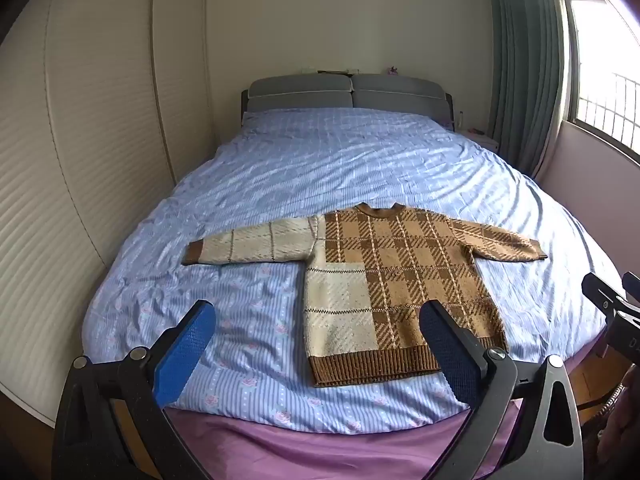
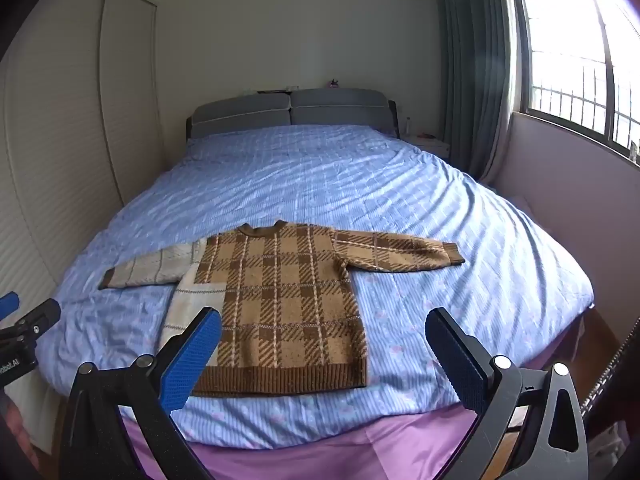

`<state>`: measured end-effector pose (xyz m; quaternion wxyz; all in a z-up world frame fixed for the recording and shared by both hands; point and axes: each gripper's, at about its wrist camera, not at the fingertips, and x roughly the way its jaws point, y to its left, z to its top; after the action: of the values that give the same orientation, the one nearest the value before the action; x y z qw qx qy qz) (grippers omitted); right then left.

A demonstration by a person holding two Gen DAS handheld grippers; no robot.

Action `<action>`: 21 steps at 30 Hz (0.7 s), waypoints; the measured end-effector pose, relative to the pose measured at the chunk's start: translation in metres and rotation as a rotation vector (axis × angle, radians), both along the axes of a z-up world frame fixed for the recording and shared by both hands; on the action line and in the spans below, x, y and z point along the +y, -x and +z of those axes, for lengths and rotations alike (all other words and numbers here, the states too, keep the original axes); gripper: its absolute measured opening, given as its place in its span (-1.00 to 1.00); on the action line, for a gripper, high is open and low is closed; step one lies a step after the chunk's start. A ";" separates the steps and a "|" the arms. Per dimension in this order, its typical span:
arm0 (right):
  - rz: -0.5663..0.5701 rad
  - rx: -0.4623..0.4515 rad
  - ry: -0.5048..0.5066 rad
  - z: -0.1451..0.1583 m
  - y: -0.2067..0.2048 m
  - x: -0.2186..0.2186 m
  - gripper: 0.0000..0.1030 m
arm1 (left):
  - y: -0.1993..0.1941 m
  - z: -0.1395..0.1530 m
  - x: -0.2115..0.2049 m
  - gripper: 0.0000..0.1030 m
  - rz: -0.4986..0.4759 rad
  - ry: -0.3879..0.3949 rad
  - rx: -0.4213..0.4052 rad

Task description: Fold small clothes

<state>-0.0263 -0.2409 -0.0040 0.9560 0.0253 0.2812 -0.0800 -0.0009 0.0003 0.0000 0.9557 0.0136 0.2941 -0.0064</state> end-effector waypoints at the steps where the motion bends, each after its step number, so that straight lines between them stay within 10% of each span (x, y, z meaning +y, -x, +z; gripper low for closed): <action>1: -0.001 0.005 0.003 0.000 0.000 0.000 0.99 | 0.001 0.000 0.000 1.00 0.001 0.000 0.002; 21: -0.033 -0.023 -0.011 0.000 0.010 -0.011 0.99 | 0.005 0.001 0.002 1.00 0.012 0.009 0.036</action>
<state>-0.0360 -0.2515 -0.0041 0.9575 0.0362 0.2702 -0.0940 -0.0062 0.0027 0.0009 0.9502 0.0075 0.3114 -0.0022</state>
